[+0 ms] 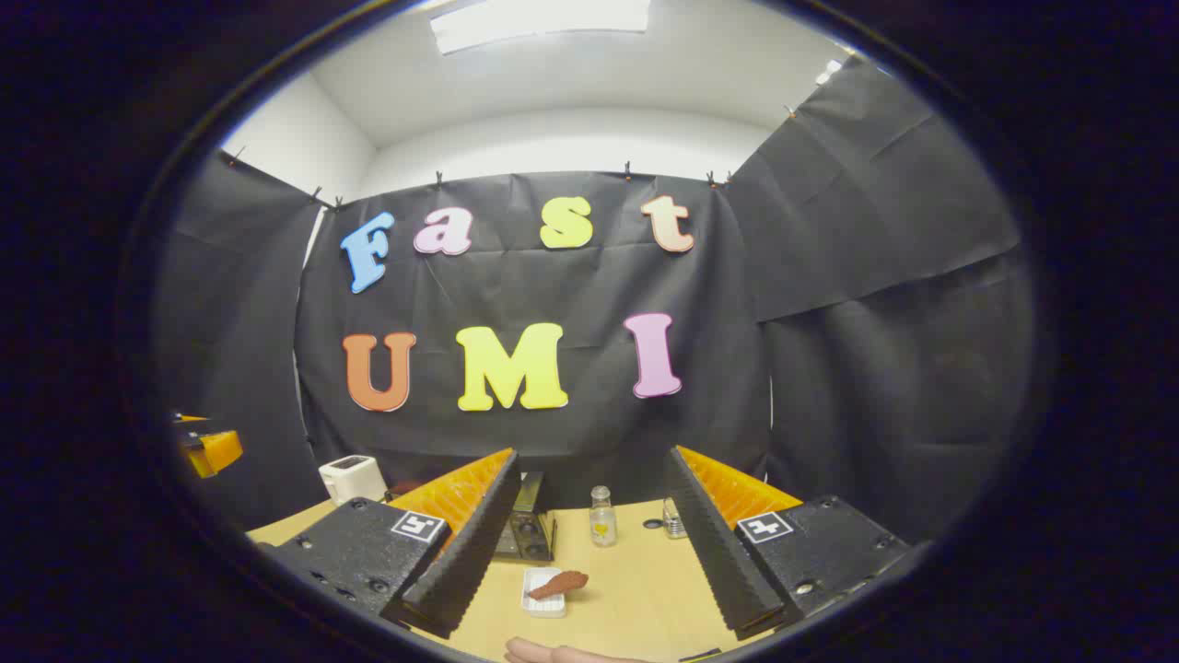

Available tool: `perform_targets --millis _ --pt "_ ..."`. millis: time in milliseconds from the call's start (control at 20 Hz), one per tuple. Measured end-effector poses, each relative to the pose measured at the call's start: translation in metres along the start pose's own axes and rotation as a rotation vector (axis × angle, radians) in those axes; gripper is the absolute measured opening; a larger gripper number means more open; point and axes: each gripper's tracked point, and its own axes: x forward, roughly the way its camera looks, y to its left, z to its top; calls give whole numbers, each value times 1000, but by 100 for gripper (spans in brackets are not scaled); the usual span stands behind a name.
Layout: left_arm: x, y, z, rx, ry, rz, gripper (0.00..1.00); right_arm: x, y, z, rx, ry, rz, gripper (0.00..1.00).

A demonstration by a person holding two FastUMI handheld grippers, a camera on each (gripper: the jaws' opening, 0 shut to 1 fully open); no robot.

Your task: Open the electric oven with the left hand, put the food in, and close the electric oven.

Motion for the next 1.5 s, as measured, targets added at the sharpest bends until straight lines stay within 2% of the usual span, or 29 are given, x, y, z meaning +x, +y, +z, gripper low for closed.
perform_targets --millis 300,750,1050,1250,1400,1500 --pt "-5 -9 7 -23 -13 -40 95 -11 -12 5 -10 -12 -1 99" --pt "-13 -22 10 2 -21 -69 95 -14 -14 5 -10 -11 12 100" --pt "-8 -34 15 -38 -39 -102 95 -15 -18 4 -7 -11 14 99" --pt "14 -39 16 -59 -37 -115 95 -14 -20 4 -3 -15 23 100" --pt "48 -48 12 -54 -35 -123 94 -13 -24 0 -6 -14 26 100" --pt "75 -64 3 -64 -8 -165 95 -9 -24 -2 -3 -11 28 100"
